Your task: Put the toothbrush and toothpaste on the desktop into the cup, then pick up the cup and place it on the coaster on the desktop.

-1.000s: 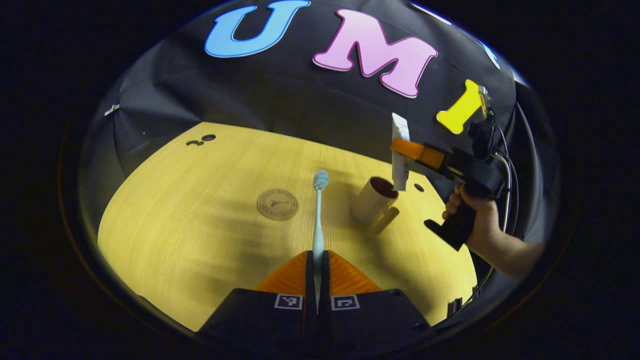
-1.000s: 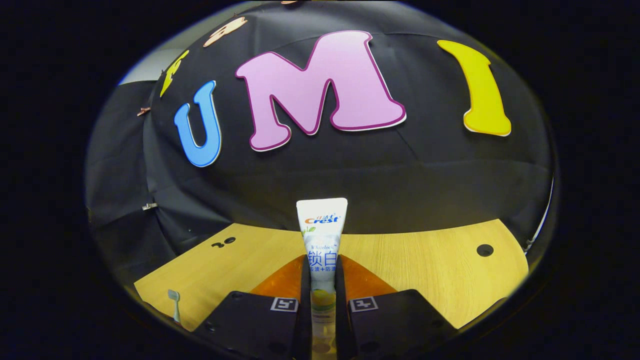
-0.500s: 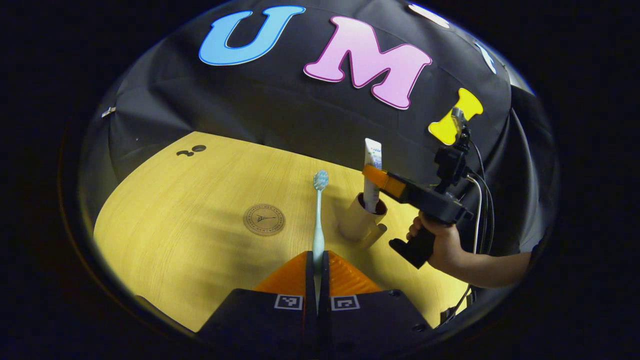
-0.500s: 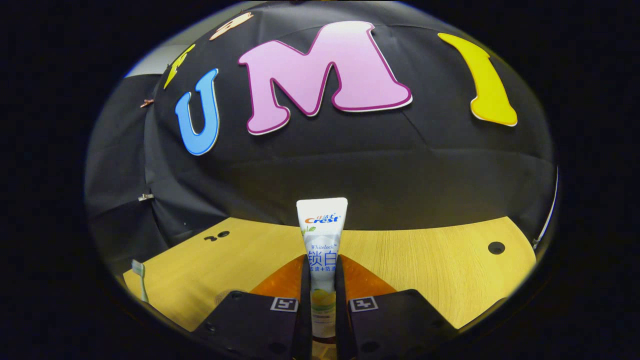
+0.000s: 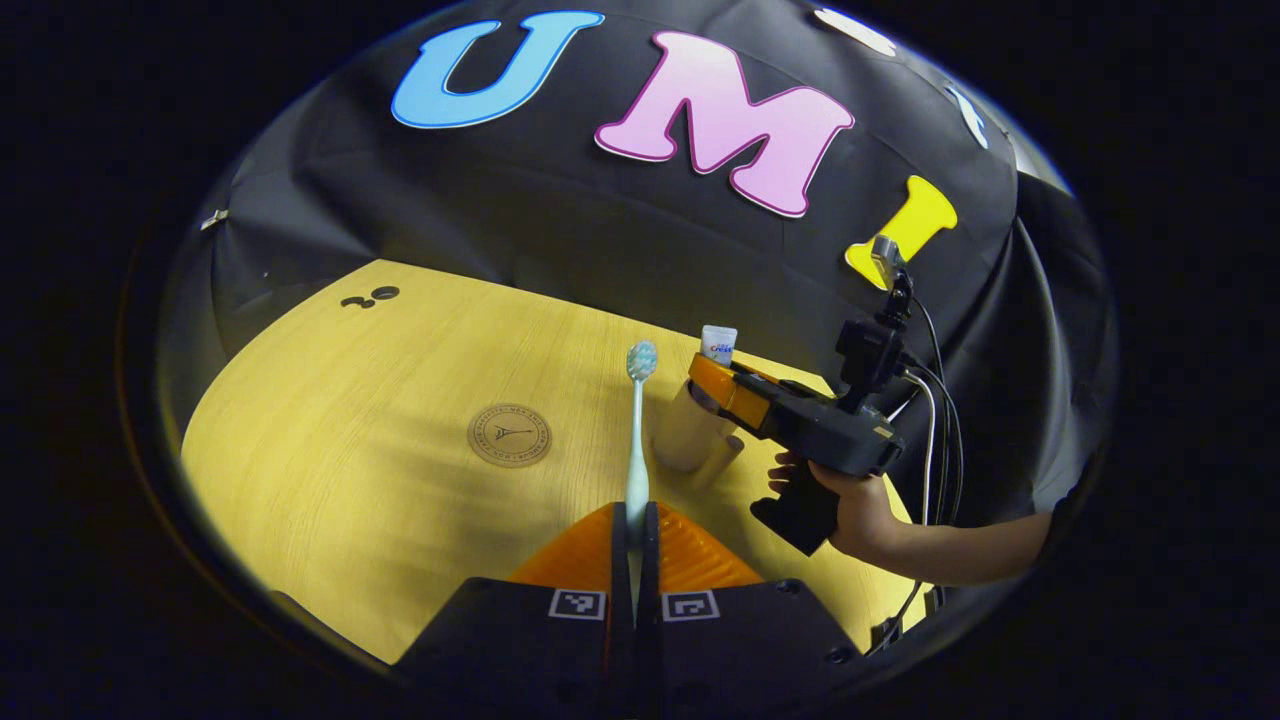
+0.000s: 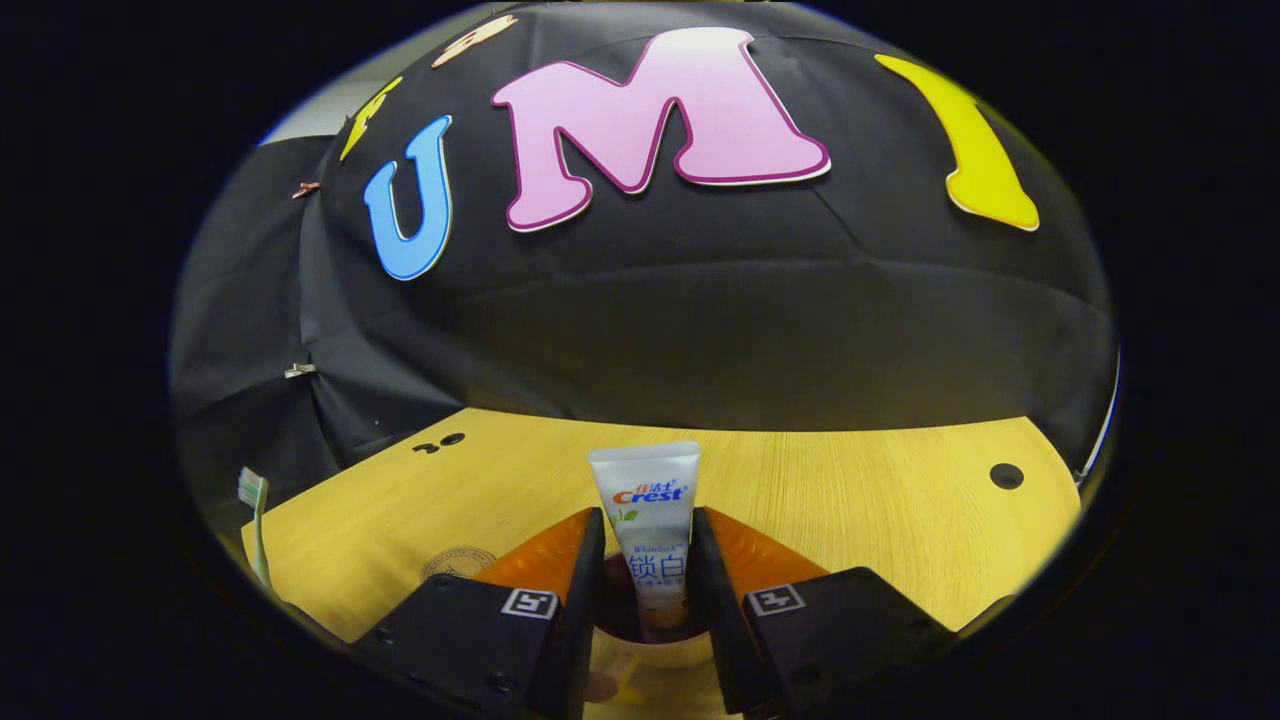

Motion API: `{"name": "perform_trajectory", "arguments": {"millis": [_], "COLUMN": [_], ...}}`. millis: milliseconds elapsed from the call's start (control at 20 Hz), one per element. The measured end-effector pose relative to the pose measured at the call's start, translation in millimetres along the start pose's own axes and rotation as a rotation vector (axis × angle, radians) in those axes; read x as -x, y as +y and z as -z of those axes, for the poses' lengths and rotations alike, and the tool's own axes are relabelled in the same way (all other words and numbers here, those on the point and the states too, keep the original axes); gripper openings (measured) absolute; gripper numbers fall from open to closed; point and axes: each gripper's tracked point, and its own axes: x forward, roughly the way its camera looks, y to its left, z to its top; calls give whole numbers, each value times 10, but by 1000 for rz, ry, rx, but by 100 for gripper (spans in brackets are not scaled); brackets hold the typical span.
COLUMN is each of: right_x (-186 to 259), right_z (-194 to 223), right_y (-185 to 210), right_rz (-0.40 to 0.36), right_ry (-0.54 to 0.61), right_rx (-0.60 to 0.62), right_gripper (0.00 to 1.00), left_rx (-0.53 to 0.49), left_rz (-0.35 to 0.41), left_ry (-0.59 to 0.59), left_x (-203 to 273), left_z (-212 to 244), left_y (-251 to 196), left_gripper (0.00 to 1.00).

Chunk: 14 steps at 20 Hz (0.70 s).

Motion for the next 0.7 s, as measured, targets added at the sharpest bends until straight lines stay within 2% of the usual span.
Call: {"name": "perform_trajectory", "arguments": {"millis": [50,200,350,400,450,700], "right_x": [23,170,413,510,602,1012], "right_z": [-11,-72,-96,-87,-84,119], "right_y": [3,-95,-257,-338,-408,-707], "right_rz": [-4,26,69,87,103,160], "right_ry": [1,-5,3,7,11,74], "right_rx": [-9,-24,-58,-69,-84,-118], "right_gripper": [55,100,98,98,98,98], "left_rx": [-2,-16,-24,-28,-39,-88], "left_rz": [3,26,74,96,115,203], "left_ry": [-4,-39,-95,-121,-147,-257], "left_x": [-7,-38,-148,-190,-249,-675], "left_z": [-10,-131,-381,-496,-611,-1066], "left_y": [-22,-164,-387,-480,-574,-932], "left_gripper": [7,6,6,11,6,6]}}
